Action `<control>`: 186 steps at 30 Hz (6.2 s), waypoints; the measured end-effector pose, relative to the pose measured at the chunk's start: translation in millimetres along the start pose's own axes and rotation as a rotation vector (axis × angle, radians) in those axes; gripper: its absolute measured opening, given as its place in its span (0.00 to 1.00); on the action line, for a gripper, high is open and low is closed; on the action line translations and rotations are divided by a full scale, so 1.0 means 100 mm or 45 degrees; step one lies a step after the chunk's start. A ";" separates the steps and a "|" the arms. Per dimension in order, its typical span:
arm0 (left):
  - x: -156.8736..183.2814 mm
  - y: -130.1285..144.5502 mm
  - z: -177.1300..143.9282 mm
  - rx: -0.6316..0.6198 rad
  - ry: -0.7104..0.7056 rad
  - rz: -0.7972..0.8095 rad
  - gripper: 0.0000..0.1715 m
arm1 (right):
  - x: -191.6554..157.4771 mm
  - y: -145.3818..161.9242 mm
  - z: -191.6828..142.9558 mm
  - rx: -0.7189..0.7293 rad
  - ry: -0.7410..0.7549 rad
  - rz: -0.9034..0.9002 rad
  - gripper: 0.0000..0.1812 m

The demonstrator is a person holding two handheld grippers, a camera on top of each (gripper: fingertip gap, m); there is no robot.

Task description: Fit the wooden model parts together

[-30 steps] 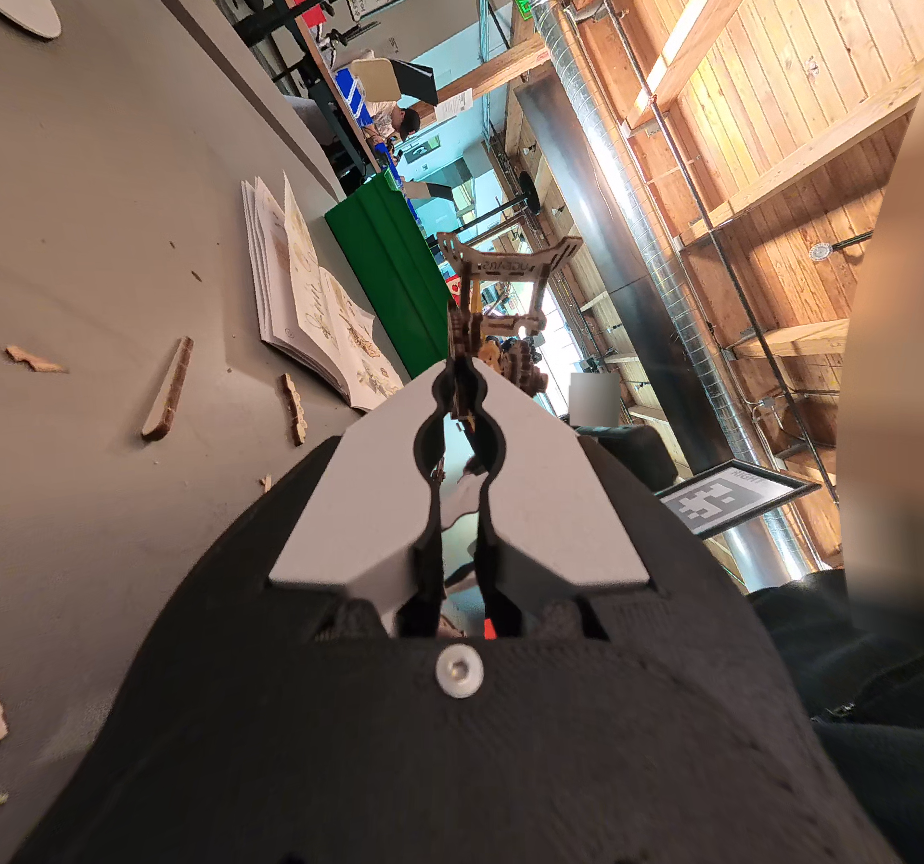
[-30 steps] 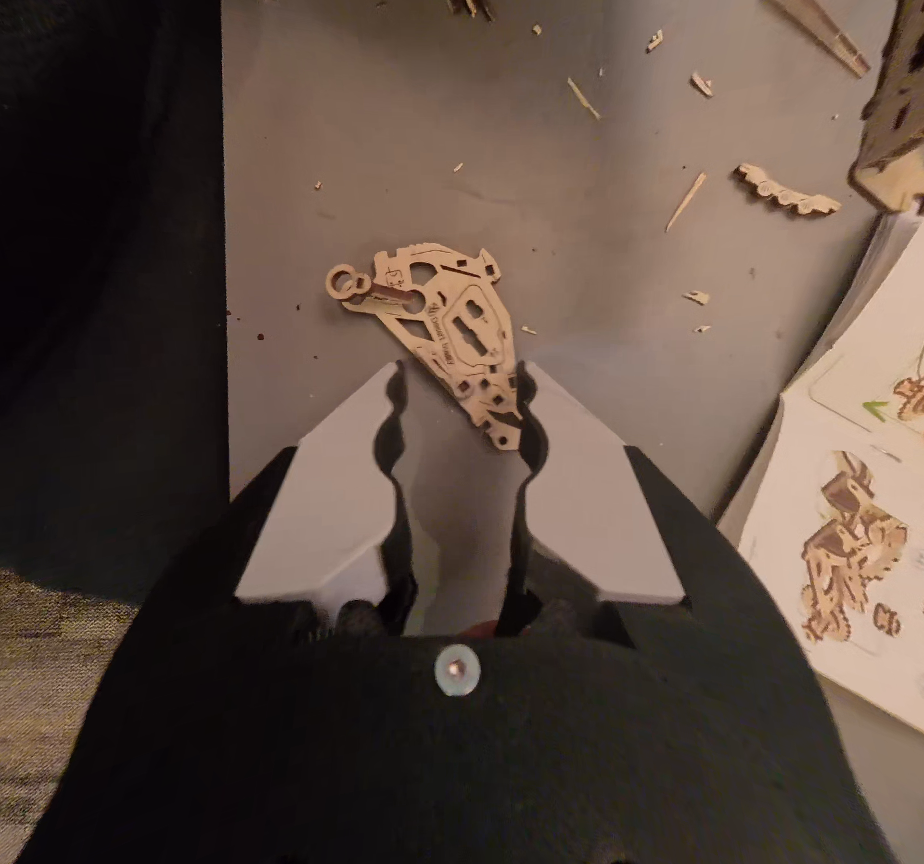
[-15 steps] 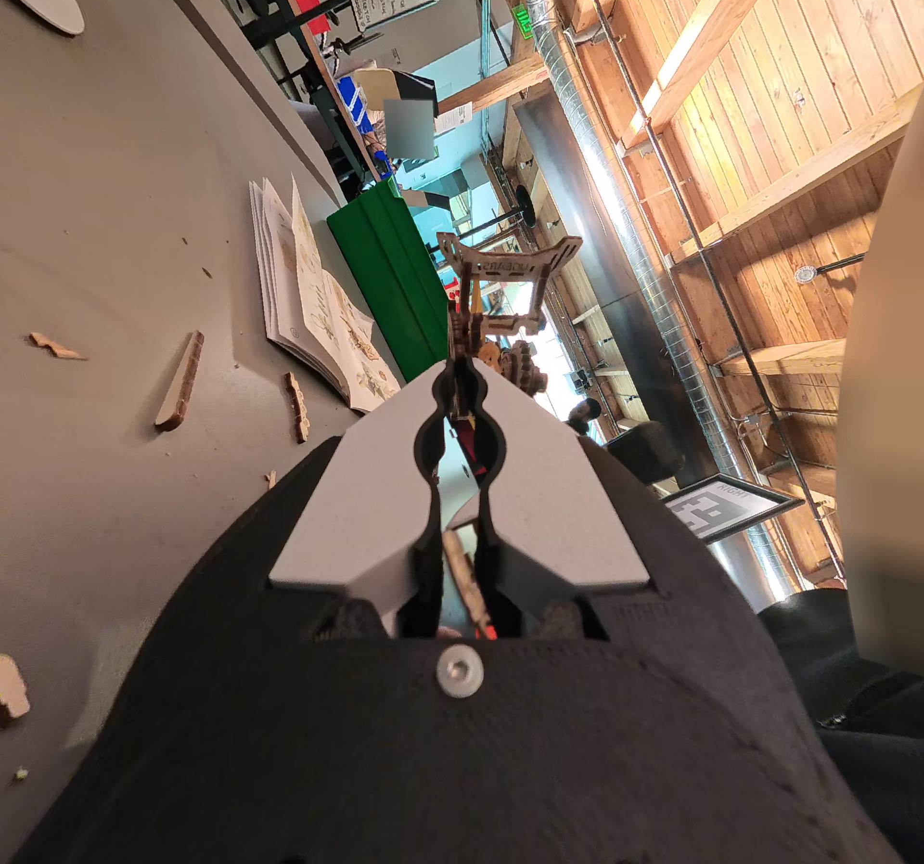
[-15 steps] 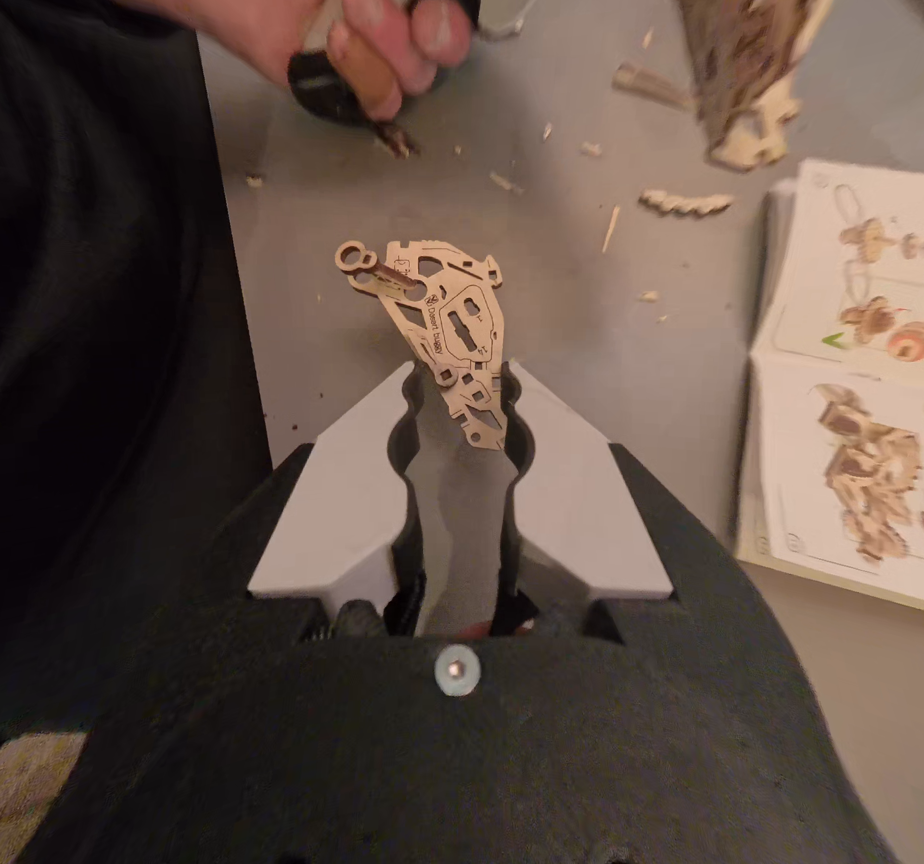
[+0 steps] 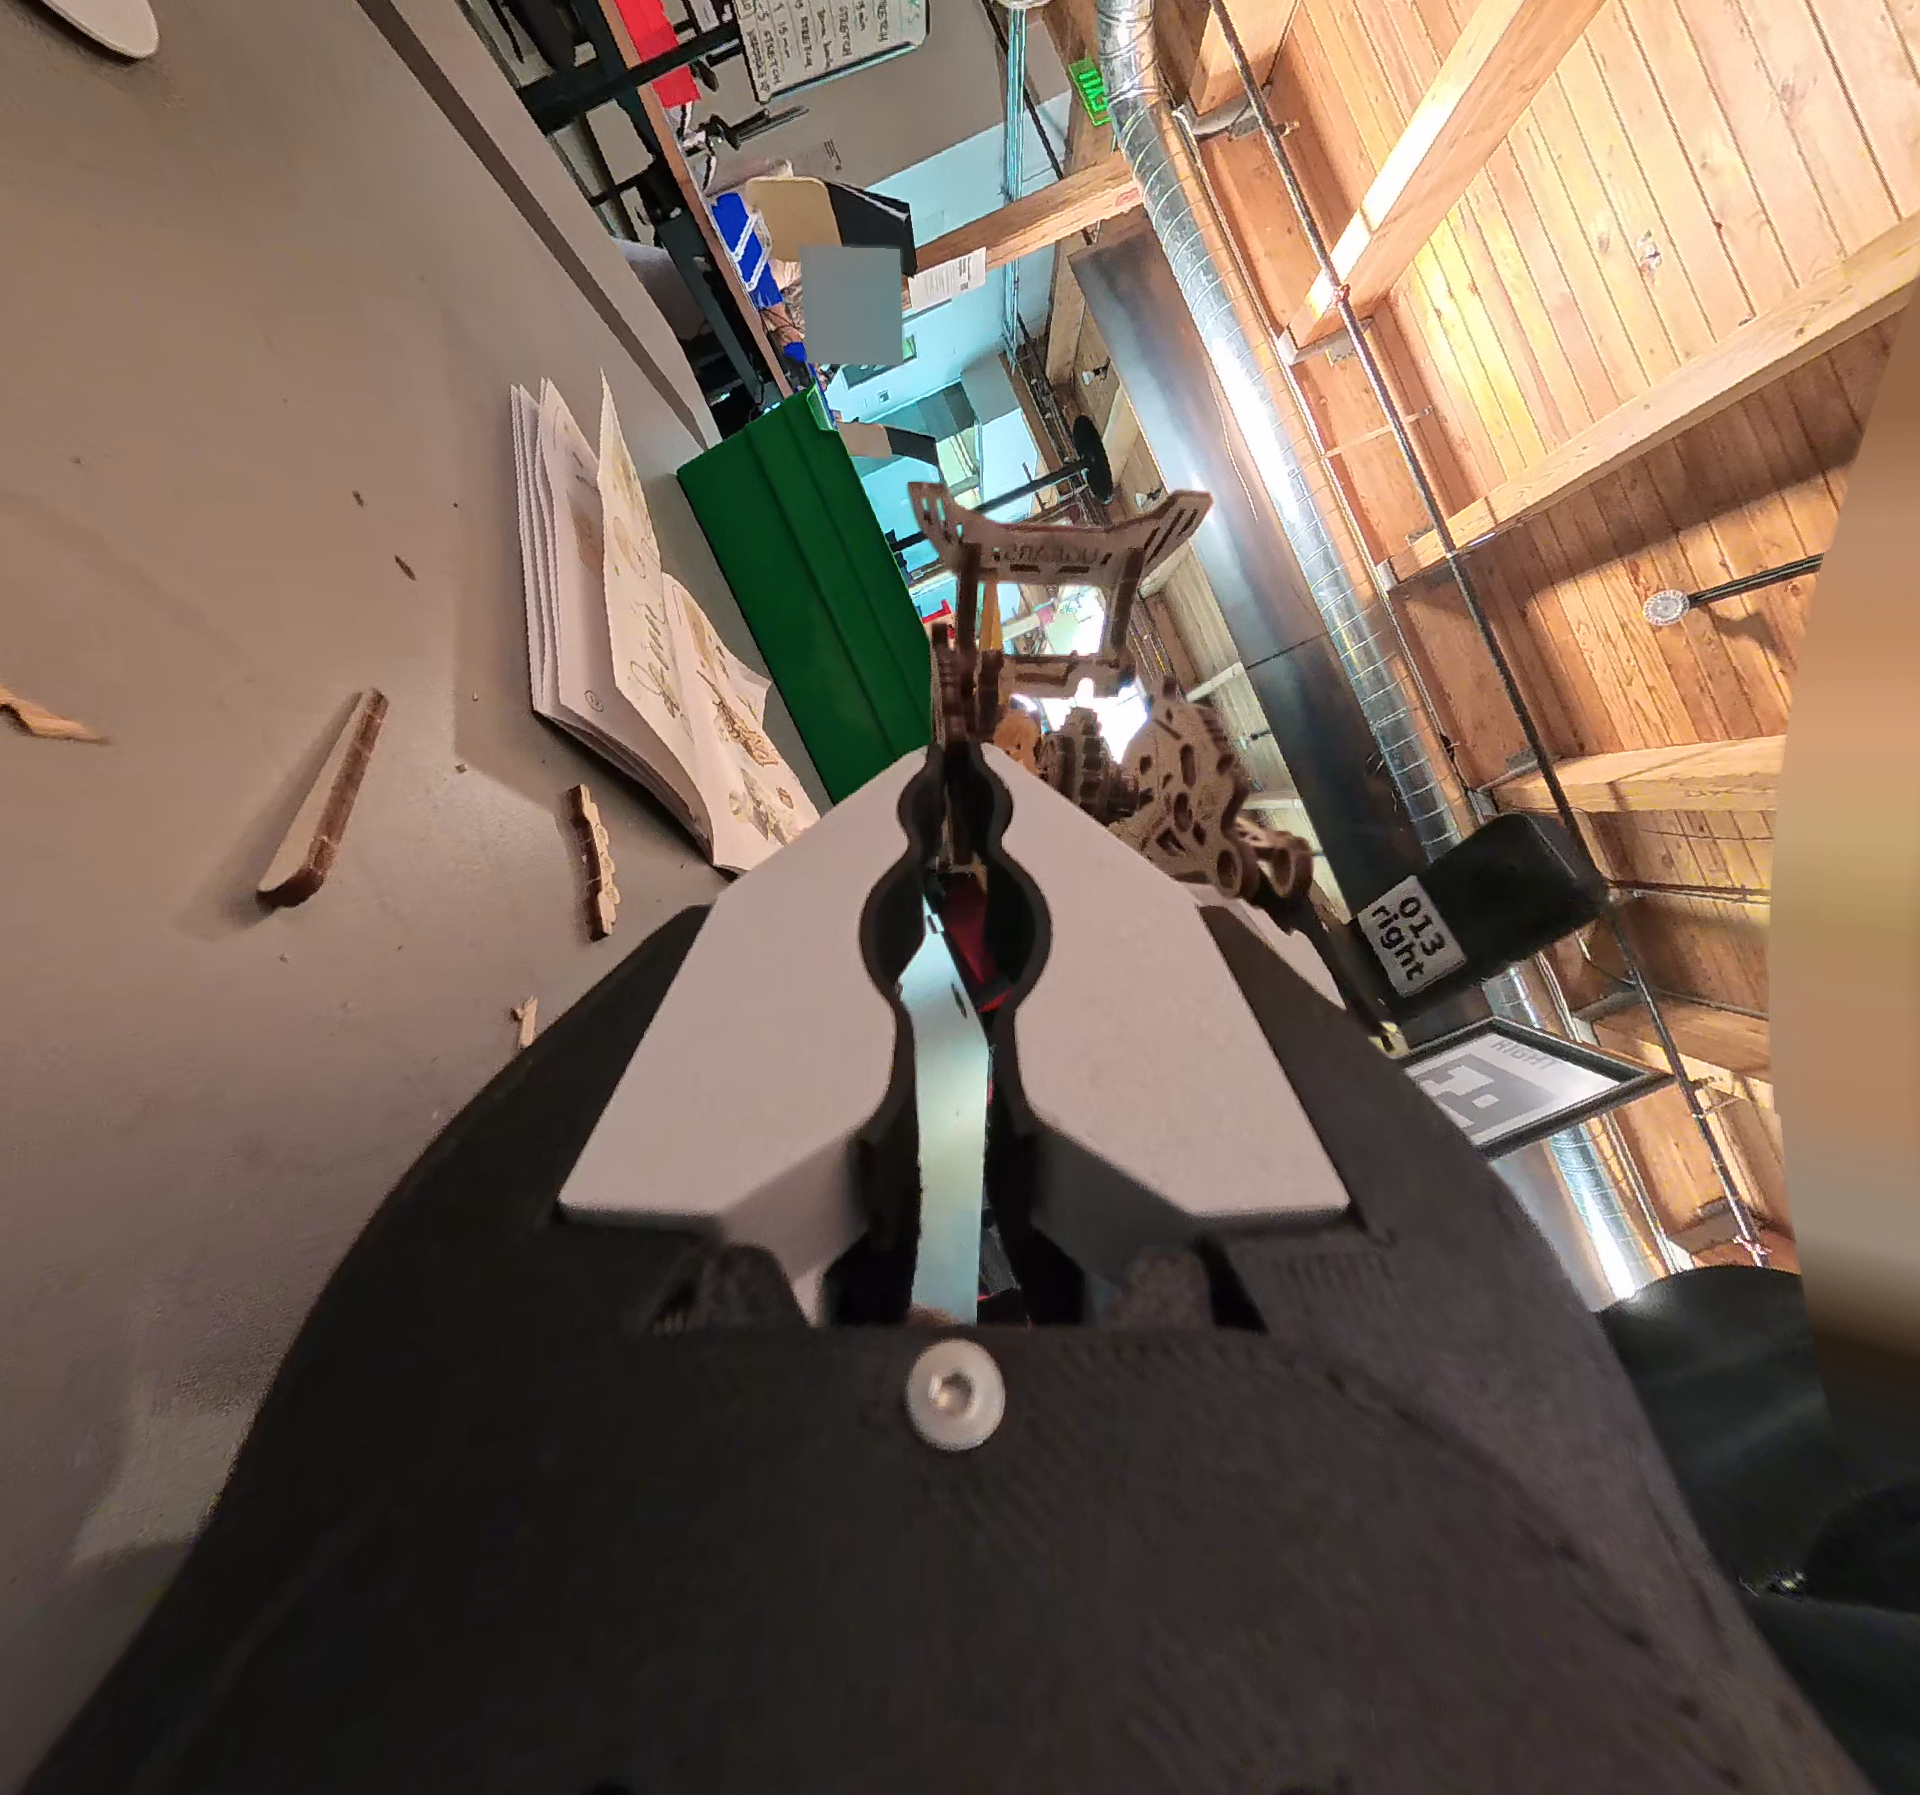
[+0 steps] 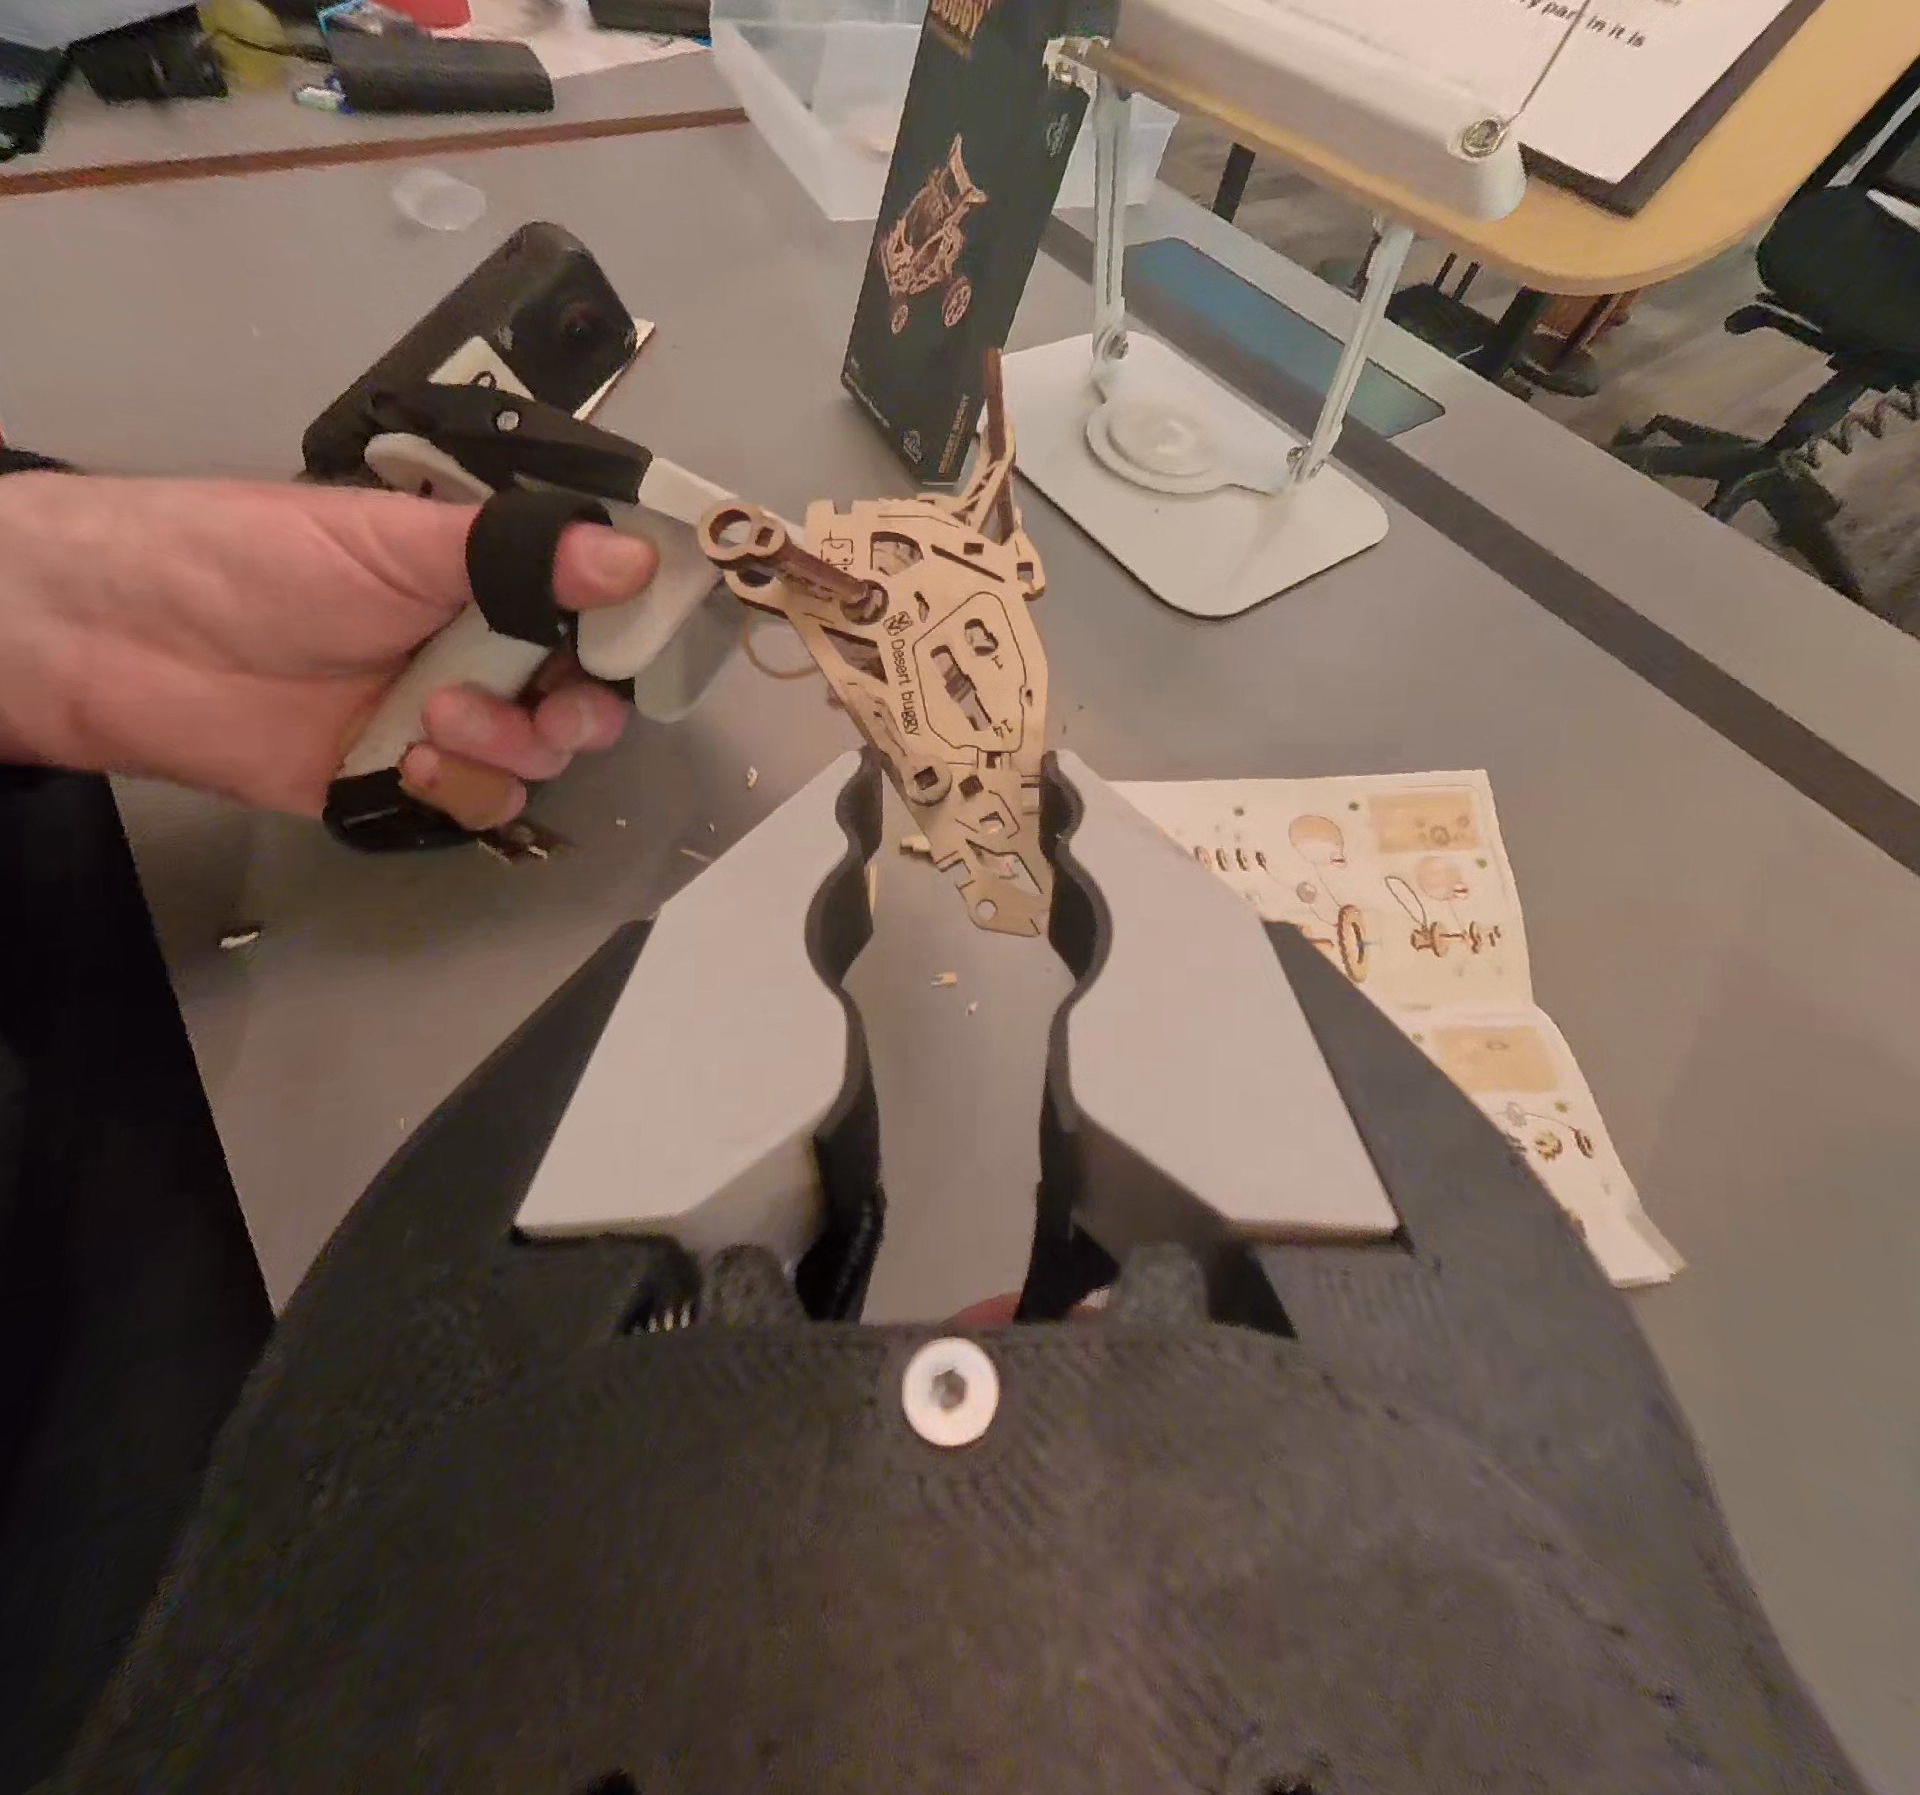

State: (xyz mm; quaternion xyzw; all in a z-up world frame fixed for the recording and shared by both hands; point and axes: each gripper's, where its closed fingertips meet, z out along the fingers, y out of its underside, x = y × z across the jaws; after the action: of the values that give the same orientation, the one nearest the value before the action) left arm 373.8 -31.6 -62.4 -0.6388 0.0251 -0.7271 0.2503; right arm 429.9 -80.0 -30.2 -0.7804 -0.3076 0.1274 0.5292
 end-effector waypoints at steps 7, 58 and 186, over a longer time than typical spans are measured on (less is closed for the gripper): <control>0.01 -0.02 0.04 0.017 0.012 -0.012 0.00 | 0.04 0.01 0.13 -0.018 0.105 -0.020 0.15; 0.07 0.01 0.05 0.031 0.051 -0.044 0.00 | -0.01 -0.05 0.20 -0.006 0.086 -0.066 0.15; 0.26 0.46 0.04 -0.359 0.118 0.012 0.01 | -0.19 -0.08 -0.08 0.239 -0.890 0.792 0.01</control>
State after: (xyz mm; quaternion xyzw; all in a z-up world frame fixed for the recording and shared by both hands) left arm 390.9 -80.8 -54.7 -0.6333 0.1417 -0.7438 0.1601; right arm 416.4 -95.4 -22.5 -0.6947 -0.2059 0.5620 0.3990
